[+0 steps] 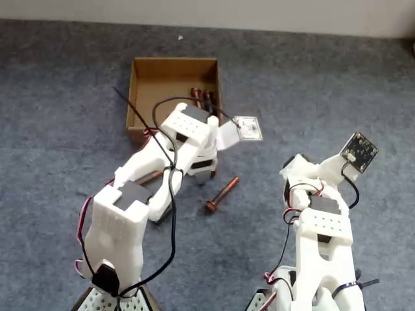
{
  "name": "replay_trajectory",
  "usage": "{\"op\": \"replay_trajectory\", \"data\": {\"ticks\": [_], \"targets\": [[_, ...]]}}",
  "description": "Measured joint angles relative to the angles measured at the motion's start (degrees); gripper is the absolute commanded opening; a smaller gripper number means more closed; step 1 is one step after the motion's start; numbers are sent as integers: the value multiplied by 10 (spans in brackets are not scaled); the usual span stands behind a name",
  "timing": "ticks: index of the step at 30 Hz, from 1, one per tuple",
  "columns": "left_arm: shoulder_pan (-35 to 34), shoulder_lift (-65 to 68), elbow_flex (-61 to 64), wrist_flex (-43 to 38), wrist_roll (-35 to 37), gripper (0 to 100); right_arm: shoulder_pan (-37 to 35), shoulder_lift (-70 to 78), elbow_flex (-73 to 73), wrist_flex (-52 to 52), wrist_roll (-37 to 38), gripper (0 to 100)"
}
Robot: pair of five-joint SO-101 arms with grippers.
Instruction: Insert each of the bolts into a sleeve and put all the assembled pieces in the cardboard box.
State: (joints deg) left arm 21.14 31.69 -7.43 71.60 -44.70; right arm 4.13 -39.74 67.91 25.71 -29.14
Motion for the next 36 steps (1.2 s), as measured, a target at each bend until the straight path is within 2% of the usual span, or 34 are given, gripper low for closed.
{"op": "replay_trajectory", "data": {"ticks": [3,10,15,21,29,32,36], "targets": [[8,10,-8,0,0,196,0,0,0,0,0,6],[19,16,-8,3,1,6,0,0,0,0,0,6],[21,18,-9,5,4,5,0,0,0,0,0,6],[20,6,-4,4,76,5,0,0,0,0,5,5],[16,-172,125,2,153,5,-8,-3,17,0,42,5],[18,-265,197,-35,194,5,-28,-3,17,0,48,5],[11,-397,304,-98,259,5,-62,-3,17,0,101,5]]}}
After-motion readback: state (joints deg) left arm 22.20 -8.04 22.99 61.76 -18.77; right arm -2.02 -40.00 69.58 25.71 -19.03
